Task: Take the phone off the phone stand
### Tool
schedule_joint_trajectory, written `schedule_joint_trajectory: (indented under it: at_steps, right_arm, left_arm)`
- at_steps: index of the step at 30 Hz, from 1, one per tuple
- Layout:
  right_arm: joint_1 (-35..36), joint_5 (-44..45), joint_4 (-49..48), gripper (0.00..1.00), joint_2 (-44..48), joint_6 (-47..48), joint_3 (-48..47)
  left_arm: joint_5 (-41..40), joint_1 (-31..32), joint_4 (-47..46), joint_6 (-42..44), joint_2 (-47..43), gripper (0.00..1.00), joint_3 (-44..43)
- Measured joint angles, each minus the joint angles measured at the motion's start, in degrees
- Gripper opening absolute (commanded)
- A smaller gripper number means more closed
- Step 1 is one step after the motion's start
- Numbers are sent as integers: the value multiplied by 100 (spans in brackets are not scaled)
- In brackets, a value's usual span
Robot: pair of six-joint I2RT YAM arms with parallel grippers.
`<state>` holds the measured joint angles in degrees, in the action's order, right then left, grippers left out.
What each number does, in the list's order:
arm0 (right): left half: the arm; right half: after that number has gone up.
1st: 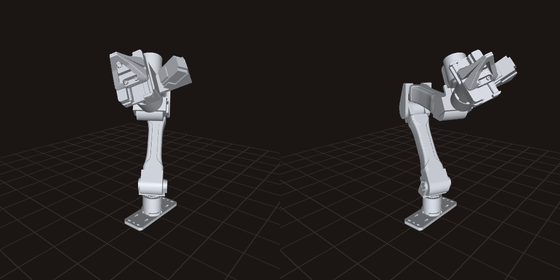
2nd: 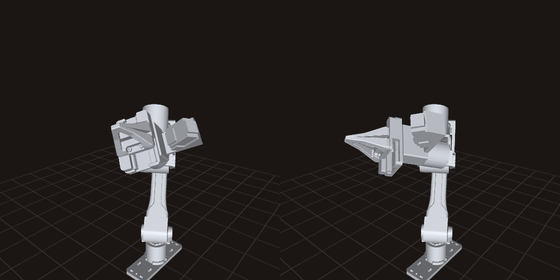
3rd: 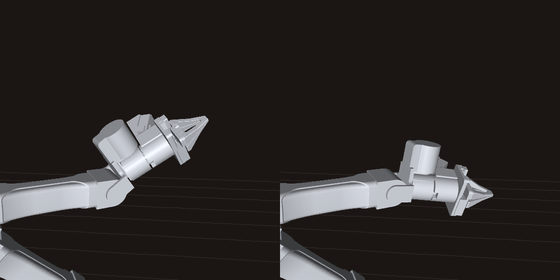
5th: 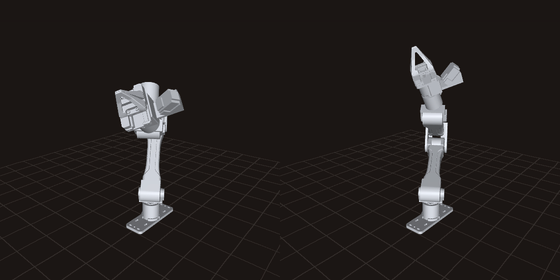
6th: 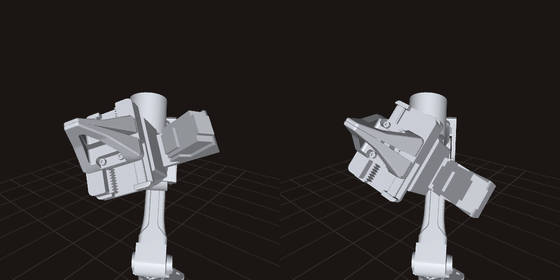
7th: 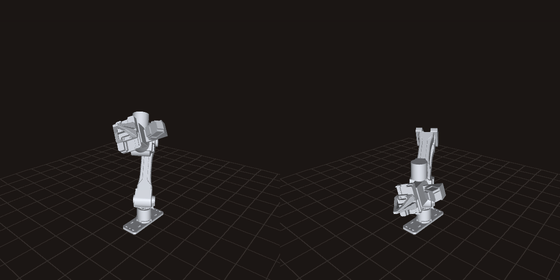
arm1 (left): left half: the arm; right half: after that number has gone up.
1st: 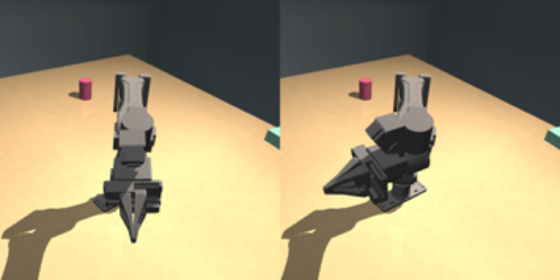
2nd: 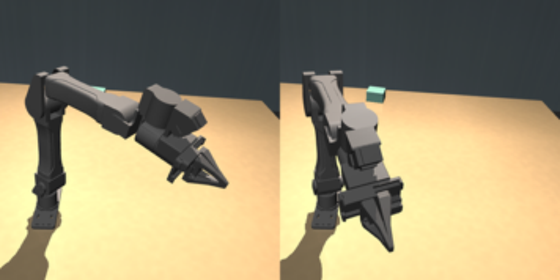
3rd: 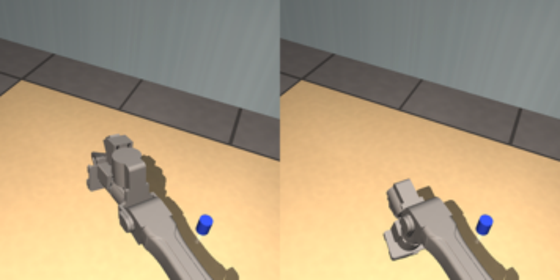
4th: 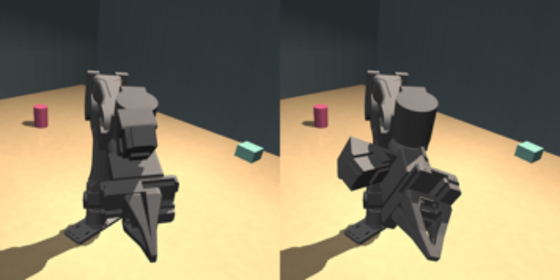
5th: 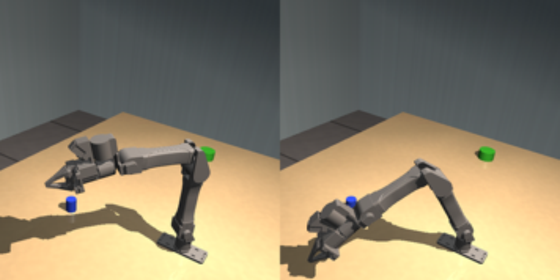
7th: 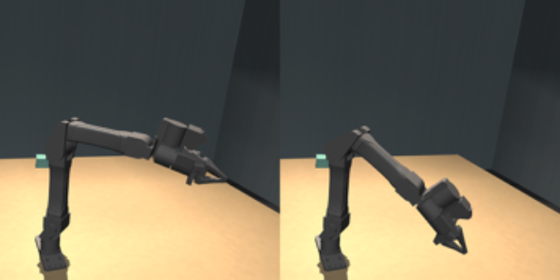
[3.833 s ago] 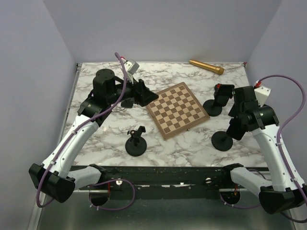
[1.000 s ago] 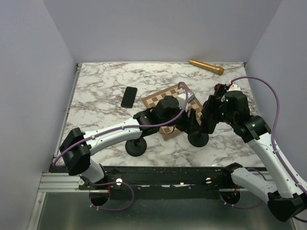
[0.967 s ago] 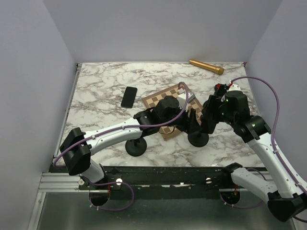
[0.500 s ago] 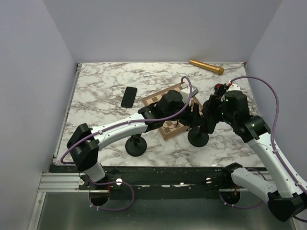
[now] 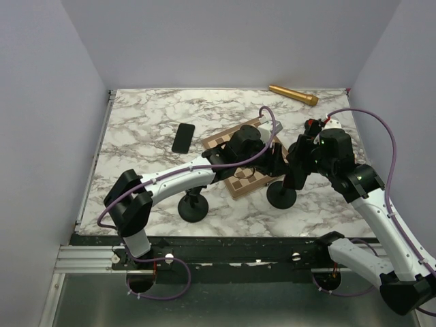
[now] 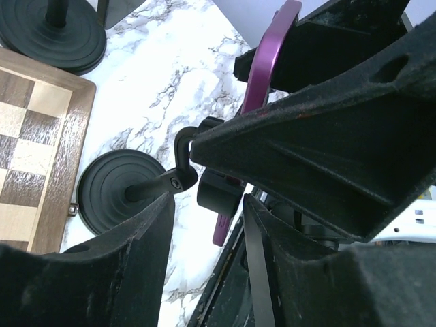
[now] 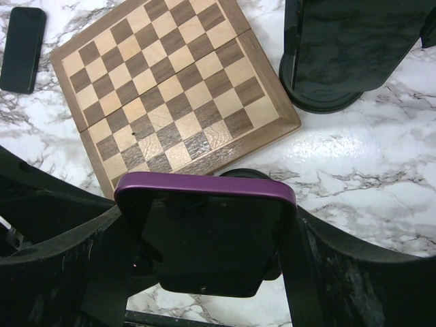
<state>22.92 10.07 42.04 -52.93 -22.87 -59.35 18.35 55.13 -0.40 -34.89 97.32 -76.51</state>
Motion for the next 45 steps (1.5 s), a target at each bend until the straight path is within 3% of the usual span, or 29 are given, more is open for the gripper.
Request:
schedule_joint_trajectory:
  at_steps: [9, 13, 15, 21, 30, 39, 42, 45]
  right_arm:
    - [0, -52, -2, 1, 0, 2, 0]
    - [-2, -87, -17, 0, 2, 26, 0]
    - [-2, -103, -37, 1, 9, 48, 9]
    - [-2, -179, -136, 1, 223, 212, 162]
    - [33, -863, -254, 1, 474, 538, 343]
    - [-4, -1248, -214, 1, 540, 682, 343]
    - [-4, -1093, -214, 1, 520, 525, 343]
    - [-4, -1049, -216, 1, 505, 417, 343]
  left_arm:
    - [404, 0, -424, -184, 234, 35, -2]
    - [468, -2, -444, -170, 234, 6, -2]
    - [527, -7, -466, -120, 234, 0, 0]
    - [796, -96, -785, -2, 188, 0, 232]
    - [2087, -380, -1189, 149, 83, 0, 595]
    - [2492, -490, -1311, -35, 116, 0, 662]
    - [2061, -391, -1137, -24, 50, 21, 638]
    - [1294, -168, -944, 37, -177, 34, 726]
